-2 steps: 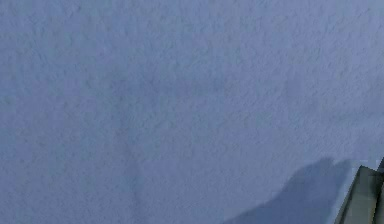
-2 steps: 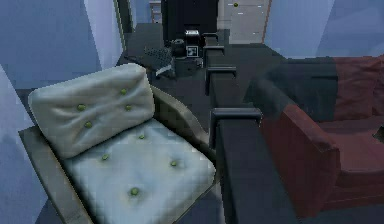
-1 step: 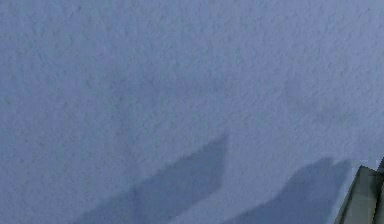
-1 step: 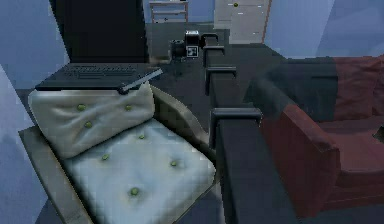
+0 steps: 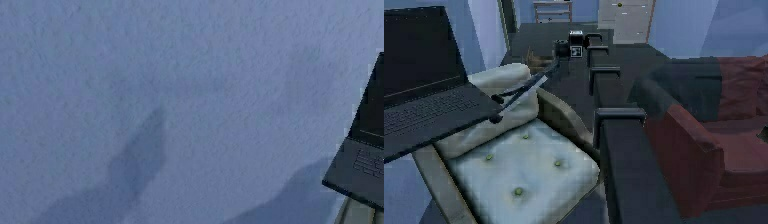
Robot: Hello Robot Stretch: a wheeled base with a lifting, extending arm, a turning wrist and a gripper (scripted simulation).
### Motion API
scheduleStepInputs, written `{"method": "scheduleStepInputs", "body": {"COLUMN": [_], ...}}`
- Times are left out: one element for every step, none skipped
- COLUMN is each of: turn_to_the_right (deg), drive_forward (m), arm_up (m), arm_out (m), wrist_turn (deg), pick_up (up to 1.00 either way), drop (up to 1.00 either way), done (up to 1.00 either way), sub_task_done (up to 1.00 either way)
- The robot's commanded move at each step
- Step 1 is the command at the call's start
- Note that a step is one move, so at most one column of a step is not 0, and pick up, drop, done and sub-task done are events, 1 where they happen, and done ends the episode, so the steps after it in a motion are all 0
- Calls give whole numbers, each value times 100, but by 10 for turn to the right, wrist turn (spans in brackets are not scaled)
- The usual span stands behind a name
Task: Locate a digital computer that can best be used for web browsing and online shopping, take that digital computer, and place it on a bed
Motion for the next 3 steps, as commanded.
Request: {"method": "scheduleStepInputs", "body": {"turn_to_the_right": [0,0,-450], "drive_forward": [0,0,0], "arm_up": [0,0,0], "arm_out": [0,-44,0], "wrist_turn": [-240,0,0], "pick_up": [0,0,0], "drop": [0,0,0], "done": [0,0,0], "sub_task_done": [0,0,0]}}
